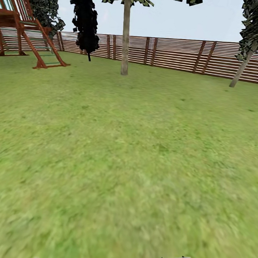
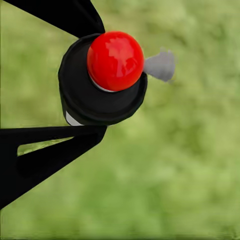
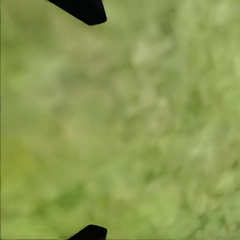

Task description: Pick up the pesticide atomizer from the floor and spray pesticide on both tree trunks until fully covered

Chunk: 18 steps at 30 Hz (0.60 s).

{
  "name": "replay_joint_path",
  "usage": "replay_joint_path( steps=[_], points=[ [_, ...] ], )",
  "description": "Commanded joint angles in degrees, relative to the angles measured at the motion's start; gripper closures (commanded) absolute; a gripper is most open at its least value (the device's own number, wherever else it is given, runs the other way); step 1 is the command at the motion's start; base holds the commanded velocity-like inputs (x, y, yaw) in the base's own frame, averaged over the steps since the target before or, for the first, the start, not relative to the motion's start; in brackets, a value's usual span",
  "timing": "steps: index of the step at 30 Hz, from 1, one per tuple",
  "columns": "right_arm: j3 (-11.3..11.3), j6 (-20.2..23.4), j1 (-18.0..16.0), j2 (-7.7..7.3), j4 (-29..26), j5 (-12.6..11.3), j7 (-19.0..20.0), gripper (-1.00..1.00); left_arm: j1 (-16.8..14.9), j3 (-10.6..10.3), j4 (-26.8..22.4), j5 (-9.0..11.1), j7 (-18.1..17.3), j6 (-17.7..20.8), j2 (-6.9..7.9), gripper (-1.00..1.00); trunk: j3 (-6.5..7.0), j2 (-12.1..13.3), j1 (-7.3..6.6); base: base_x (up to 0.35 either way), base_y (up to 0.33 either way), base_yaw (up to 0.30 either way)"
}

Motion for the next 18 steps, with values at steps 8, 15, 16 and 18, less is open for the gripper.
replay_joint_path(
  steps=[8, 15, 16, 18],
  points=[
    [0.0, 0.0, 0.0, 0.0, 0.0, 0.0, -0.02, -1.0, -0.03, 0.0, 0.0, 0.0, 0.0, 0.0, 0.0, 1.0, 0.0, 0.0, 0.0, 0.34, 0.0, 0.0],
    [0.0, 0.0, 0.0, 0.0, 0.0, 0.0, -0.01, -1.0, -0.05, 0.01, -0.01, 0.0, 0.0, 0.0, 0.0, 1.0, 0.0, 0.0, 0.0, 0.34, 0.0, 0.0],
    [0.0, 0.0, 0.0, 0.0, 0.0, 0.0, 0.0, -1.0, -0.06, 0.02, 0.0, 0.0, 0.0, 0.0, 0.0, 1.0, 0.0, 0.0, 0.0, 0.34, 0.0, 0.0],
    [0.0, 0.0, 0.0, 0.0, 0.0, 0.0, 0.0, -1.0, -0.07, 0.05, 0.0, 0.0, 0.0, 0.0, 0.0, 1.0, 0.0, 0.0, 0.0, 0.34, 0.0, 0.0]
  ],
)
